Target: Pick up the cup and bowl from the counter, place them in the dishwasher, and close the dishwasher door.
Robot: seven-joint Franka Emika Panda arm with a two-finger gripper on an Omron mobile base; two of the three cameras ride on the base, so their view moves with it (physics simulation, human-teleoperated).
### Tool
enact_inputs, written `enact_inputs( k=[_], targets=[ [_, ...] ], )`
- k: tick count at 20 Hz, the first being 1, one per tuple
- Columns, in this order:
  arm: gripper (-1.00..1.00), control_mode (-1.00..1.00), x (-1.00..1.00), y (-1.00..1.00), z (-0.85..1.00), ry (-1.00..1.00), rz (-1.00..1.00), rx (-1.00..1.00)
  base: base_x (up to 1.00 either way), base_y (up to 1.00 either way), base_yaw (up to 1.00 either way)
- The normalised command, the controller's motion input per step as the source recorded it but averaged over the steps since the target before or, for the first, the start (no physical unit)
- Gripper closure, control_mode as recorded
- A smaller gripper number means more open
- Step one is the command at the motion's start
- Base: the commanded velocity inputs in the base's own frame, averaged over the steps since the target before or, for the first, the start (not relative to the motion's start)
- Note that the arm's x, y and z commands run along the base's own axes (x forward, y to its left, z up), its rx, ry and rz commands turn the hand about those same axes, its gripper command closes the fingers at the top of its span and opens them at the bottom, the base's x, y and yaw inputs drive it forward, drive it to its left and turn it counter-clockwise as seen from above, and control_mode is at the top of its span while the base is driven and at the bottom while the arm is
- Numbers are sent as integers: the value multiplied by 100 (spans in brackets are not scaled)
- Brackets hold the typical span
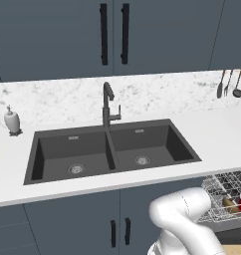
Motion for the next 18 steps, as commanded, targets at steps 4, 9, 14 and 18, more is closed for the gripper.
enact_inputs(
  k=[4,9,14,18],
  targets=[
    [-100,-100,-68,0,-3,-9,0,12,0,0,0],
    [-100,-100,0,16,-20,-5,0,6,0,0,0],
    [-100,-100,48,34,-43,-1,0,4,0,0,0],
    [-100,-100,38,8,-42,-1,0,4,0,0,0]
  ],
)
